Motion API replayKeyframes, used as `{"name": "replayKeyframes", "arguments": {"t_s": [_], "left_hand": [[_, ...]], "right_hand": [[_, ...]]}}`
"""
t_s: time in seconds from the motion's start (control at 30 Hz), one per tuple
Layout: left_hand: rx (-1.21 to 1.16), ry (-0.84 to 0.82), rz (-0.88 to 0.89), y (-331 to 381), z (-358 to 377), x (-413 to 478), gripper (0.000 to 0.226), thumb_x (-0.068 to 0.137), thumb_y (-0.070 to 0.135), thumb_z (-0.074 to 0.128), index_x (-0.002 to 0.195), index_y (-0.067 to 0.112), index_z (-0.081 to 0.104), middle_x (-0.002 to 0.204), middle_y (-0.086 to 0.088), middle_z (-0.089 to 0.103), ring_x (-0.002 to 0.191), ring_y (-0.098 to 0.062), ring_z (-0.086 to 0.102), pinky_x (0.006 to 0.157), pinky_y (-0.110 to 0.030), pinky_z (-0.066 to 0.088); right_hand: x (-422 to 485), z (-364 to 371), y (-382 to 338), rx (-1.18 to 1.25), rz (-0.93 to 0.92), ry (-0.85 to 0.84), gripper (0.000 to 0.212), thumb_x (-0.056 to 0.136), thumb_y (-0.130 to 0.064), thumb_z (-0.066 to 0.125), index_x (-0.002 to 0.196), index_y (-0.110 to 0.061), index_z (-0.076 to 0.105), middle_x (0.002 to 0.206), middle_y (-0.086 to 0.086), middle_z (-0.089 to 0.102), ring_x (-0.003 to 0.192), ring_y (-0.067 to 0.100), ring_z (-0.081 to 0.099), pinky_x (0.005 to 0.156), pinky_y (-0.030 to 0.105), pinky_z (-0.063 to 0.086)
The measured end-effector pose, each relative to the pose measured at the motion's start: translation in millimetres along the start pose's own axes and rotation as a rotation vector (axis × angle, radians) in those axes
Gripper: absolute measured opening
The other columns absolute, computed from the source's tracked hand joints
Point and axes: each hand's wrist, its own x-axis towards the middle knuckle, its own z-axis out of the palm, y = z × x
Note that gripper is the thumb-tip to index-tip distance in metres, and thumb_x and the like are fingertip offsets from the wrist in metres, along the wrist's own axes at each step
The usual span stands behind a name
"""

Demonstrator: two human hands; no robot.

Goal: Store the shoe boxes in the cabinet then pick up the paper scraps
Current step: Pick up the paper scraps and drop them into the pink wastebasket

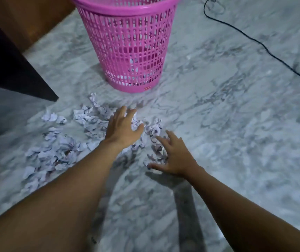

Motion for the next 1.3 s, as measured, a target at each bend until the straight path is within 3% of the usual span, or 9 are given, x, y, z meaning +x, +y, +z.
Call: {"name": "replayKeyframes", "arguments": {"t_s": [0.17,0.37,0.53,0.7,0.87,0.97,1.13,1.23,1.3], "left_hand": [[0.060,-0.113,-0.175,-32.1,24.2,-19.5,0.078,0.087,0.068,0.047,0.153,0.038,0.016,0.164,-0.008,-0.003,0.150,-0.028,-0.011,0.121,-0.050,0.000],[0.083,-0.093,-0.167,-44.6,44.8,-33.7,0.085,0.084,0.074,0.043,0.154,0.038,0.010,0.164,-0.012,-0.002,0.150,-0.030,-0.006,0.120,-0.054,0.000],[0.110,0.049,-0.102,-43.4,59.3,-34.6,0.096,0.072,0.084,0.031,0.153,0.035,0.018,0.159,-0.016,0.019,0.146,-0.035,0.014,0.118,-0.053,0.014],[0.146,0.130,-0.074,-43.0,69.2,-33.0,0.098,0.070,0.086,0.037,0.152,0.033,0.022,0.154,-0.016,0.029,0.142,-0.036,0.023,0.117,-0.050,0.018],[0.139,0.180,-0.066,-44.4,70.5,-26.3,0.093,0.072,0.081,0.039,0.149,0.029,0.033,0.147,-0.016,0.039,0.137,-0.036,0.032,0.113,-0.054,0.027],[0.172,0.239,-0.026,-45.0,68.1,-24.1,0.090,0.074,0.077,0.041,0.148,0.027,0.036,0.145,-0.016,0.042,0.138,-0.035,0.033,0.117,-0.057,0.016],[0.200,0.291,-0.036,-49.1,66.4,-22.7,0.095,0.072,0.081,0.044,0.149,0.027,0.035,0.155,-0.017,0.031,0.148,-0.033,0.017,0.118,-0.061,0.001],[0.170,0.223,-0.115,-59.1,66.6,-20.2,0.101,0.068,0.088,0.040,0.152,0.034,0.022,0.163,-0.011,0.011,0.150,-0.031,0.000,0.118,-0.058,-0.003],[0.132,0.165,-0.144,-67.5,67.0,-21.4,0.100,0.069,0.089,0.040,0.153,0.038,0.017,0.164,-0.008,0.005,0.151,-0.028,-0.004,0.120,-0.055,-0.002]], "right_hand": [[-9.1,25.9,-4.6,-0.096,0.031,-0.057,0.107,0.067,-0.091,0.048,0.155,-0.040,0.015,0.164,0.013,0.007,0.152,0.029,-0.003,0.119,0.056,-0.001],[-7.0,36.2,-15.3,-0.101,-0.001,0.205,0.062,0.078,-0.073,0.056,0.128,-0.037,0.056,0.130,0.006,0.050,0.124,0.027,0.044,0.108,0.052,0.029],[0.1,46.2,-14.9,-0.093,-0.056,0.286,0.023,0.088,-0.046,0.061,0.102,-0.029,0.067,0.113,0.003,0.058,0.102,0.027,0.054,0.083,0.039,0.039],[11.0,43.5,-9.3,0.099,-0.037,0.331,0.010,0.082,-0.030,0.067,0.083,-0.021,0.071,0.086,0.005,0.058,0.070,0.026,0.060,0.057,0.033,0.049],[47.4,17.6,-4.5,0.331,0.161,0.445,0.033,0.077,-0.023,0.073,0.110,-0.017,0.071,0.082,0.003,0.059,0.075,0.013,0.054,0.070,0.021,0.043],[77.5,-1.5,-10.3,0.363,0.143,0.433,0.038,0.082,-0.023,0.073,0.119,-0.018,0.066,0.085,-0.001,0.055,0.076,0.006,0.047,0.072,0.013,0.036],[106.1,23.1,-6.0,0.097,0.025,0.325,0.031,0.085,-0.028,0.065,0.110,-0.012,0.072,0.098,0.014,0.064,0.097,0.033,0.058,0.088,0.044,0.049],[105.8,34.4,-0.5,0.124,-0.063,0.265,0.034,0.092,-0.029,0.054,0.113,-0.008,0.070,0.120,0.017,0.063,0.110,0.034,0.056,0.098,0.041,0.044],[105.2,34.3,2.1,0.131,-0.104,0.251,0.036,0.093,-0.028,0.052,0.115,-0.006,0.070,0.114,0.017,0.064,0.102,0.035,0.058,0.091,0.037,0.045]]}}
